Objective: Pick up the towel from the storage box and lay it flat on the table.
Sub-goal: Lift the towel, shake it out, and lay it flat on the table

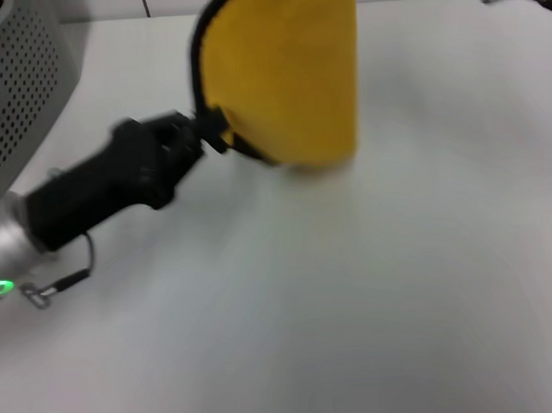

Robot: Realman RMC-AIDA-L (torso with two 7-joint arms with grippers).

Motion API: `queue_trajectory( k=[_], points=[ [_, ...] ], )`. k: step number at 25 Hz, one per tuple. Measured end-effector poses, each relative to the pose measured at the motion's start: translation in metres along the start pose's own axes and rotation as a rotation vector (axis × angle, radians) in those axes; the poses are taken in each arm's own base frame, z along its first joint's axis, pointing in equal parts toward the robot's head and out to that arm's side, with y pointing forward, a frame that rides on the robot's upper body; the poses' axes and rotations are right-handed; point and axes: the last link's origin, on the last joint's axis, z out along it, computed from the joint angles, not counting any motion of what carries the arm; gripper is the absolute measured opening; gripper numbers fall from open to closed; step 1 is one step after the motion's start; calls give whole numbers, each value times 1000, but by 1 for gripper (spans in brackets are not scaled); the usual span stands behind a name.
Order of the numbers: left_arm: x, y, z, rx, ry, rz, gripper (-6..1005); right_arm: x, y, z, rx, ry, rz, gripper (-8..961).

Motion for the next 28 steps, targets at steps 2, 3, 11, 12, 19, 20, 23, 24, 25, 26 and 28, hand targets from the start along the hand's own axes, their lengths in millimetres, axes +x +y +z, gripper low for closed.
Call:
queue_trajectory(
  k=[2,3,11,12,19,20,23,24,25,26,28],
  points=[
    [14,6,-5,-36,30,-1,33,5,-5,-16,-24,37,68,6],
    [20,8,-6,-52,32,5,33,7,-8,-24,-37,59,98,6],
    [71,12,7,-131,-50,76,34,11,-24,-70,-50,97,205,6],
    [77,10,10,-122,-69,89,34,11,-25,-72,-40,94,202,6],
    [98,-2,27,-80,-177,152,33,16,-17,-80,-109,125,209,7],
    [97,-2,27,-86,-193,143,33,21,-8,-87,-146,139,230,7],
    [90,11,22,-169,-262,102,33,27,19,-107,-266,149,300,7],
    [89,15,19,-192,-272,93,33,25,26,-112,-293,141,313,7],
    [89,20,15,-214,-282,84,32,21,34,-120,-325,123,322,7],
    [90,25,11,-226,-286,82,32,16,37,-127,-326,100,321,7],
    [95,29,7,-220,-290,86,32,7,36,-137,-299,65,301,7]
  ],
)
